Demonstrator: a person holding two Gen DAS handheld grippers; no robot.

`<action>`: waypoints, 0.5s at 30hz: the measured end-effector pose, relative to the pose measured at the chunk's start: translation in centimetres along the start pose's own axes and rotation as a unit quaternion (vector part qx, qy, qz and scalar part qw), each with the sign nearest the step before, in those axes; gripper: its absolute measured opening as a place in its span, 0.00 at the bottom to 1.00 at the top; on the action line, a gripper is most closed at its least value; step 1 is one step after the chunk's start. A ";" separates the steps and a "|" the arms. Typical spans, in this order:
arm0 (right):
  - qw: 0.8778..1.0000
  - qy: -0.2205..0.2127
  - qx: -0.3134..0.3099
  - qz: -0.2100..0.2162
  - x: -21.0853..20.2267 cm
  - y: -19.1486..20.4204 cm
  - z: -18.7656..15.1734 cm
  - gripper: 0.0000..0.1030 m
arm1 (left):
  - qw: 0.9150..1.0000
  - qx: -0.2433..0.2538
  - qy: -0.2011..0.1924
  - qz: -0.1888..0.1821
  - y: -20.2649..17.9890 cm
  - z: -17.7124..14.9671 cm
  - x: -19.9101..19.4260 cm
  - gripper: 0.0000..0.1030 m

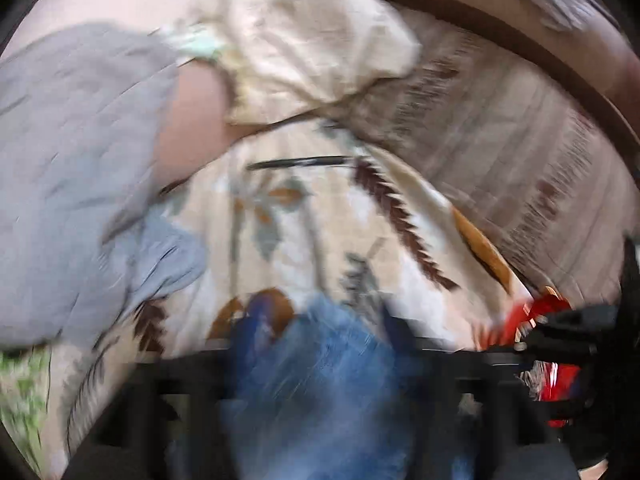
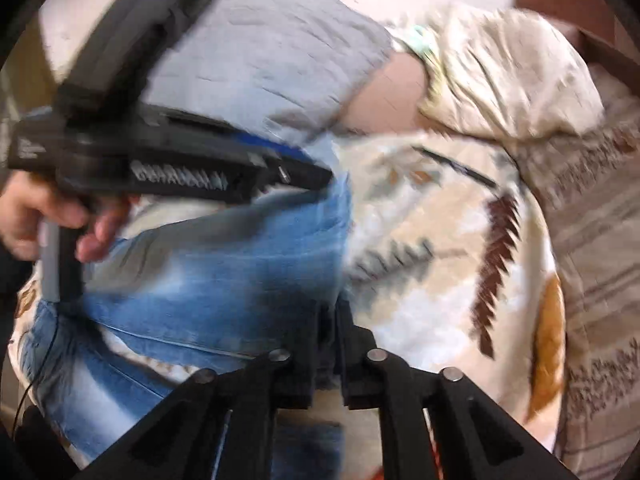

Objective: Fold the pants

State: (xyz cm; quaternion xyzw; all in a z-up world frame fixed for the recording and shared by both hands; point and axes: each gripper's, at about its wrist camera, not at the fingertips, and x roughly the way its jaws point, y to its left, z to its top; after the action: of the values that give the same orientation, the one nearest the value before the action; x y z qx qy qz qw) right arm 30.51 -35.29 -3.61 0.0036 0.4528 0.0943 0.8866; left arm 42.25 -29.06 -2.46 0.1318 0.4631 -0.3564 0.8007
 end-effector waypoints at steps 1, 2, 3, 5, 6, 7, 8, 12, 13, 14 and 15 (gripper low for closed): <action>0.999 0.020 0.002 -0.036 0.4 -0.5 -0.4 0.21 | 1.000 -0.017 -0.006 0.013 0.6 -0.1 -0.4 0.84; 0.998 0.026 0.005 -0.050 0.4 -0.9 -0.7 0.25 | 0.999 -0.027 -0.014 0.024 1.2 -0.4 -1.0 0.84; 0.998 0.027 0.010 -0.048 0.2 -1.3 -1.1 0.39 | 0.999 -0.033 -0.018 0.034 1.8 -0.9 -1.8 0.84; 0.999 0.024 0.031 -0.035 -0.8 -2.2 -2.0 0.70 | 0.997 -0.047 -0.016 0.059 3.4 -2.4 -3.6 0.84; 0.999 0.014 0.040 -0.033 -1.5 -2.4 -2.3 0.74 | 0.996 -0.051 -0.011 0.065 4.0 -3.0 -3.9 0.84; 0.999 0.003 0.043 -0.028 -2.2 -2.4 -2.5 0.74 | 0.995 -0.059 0.001 0.078 4.9 -4.3 -5.1 0.84; 0.999 -0.005 0.043 -0.021 -3.2 -2.1 -2.9 0.74 | 0.994 -0.064 0.006 0.090 5.7 -5.6 -6.2 0.84; 0.999 -0.022 0.041 -0.008 -5.8 -0.1 -3.8 0.84 | 0.986 -0.074 0.019 0.151 8.3 -11.8 -11.9 0.84; 0.999 -0.024 0.038 -0.005 -6.2 0.6 -4.2 0.84 | 0.982 -0.079 0.022 0.167 9.0 -13.5 -13.5 0.84; 0.999 -0.026 0.033 0.000 -6.5 1.5 -4.4 0.84 | 0.979 -0.086 0.027 0.185 9.9 -15.7 -15.6 0.84; 0.999 -0.028 0.026 0.007 -6.9 2.6 -4.7 0.84 | 0.975 -0.092 0.031 0.200 10.7 -17.6 -17.4 0.84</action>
State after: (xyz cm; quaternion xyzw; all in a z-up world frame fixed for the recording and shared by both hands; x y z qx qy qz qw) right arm 22.35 -34.27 -0.58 0.0328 0.4304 0.0883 0.8977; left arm 32.74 -4.11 1.37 0.1583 0.4827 -0.1403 0.8499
